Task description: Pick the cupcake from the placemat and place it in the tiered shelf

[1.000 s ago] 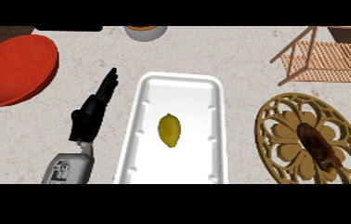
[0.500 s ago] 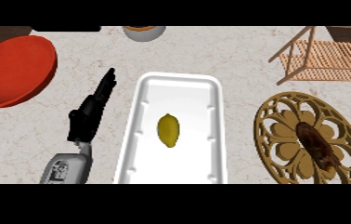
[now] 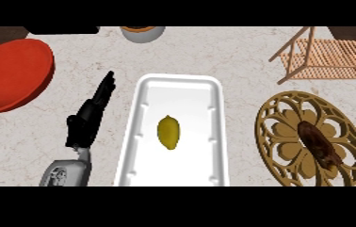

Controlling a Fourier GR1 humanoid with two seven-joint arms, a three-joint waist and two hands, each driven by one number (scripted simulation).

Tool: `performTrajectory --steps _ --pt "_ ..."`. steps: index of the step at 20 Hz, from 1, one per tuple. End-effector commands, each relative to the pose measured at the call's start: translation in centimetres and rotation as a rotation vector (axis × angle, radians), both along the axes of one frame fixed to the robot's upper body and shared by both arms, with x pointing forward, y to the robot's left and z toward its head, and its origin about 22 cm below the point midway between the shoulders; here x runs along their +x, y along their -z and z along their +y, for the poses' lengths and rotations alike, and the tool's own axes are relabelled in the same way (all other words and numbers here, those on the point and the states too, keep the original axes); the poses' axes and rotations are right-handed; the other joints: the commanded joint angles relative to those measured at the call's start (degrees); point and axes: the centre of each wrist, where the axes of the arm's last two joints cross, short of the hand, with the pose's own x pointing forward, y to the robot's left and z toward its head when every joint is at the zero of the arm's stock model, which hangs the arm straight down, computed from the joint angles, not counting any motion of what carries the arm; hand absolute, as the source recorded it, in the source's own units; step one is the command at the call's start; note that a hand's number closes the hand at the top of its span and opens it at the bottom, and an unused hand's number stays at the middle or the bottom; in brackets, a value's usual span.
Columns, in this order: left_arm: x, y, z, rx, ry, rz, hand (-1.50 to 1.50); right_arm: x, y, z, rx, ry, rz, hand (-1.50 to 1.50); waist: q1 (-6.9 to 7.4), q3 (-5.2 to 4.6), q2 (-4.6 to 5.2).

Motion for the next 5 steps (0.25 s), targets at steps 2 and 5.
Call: performTrajectory --steps 2,5 --pt "0.3 0.0 0.5 0.0 -0.03 -0.01 0.0 -4.2 1.7 -1.4 -0.034 -0.071 0.058 -1.5 -1.42 0.24 -0.02" --pt "-0.3 -0.3 -0.2 -0.012 -0.021 0.008 0.0 -6.6 1.8 -1.9 -0.015 -0.091 0.056 -1.5 -1.42 0.23 -0.35"
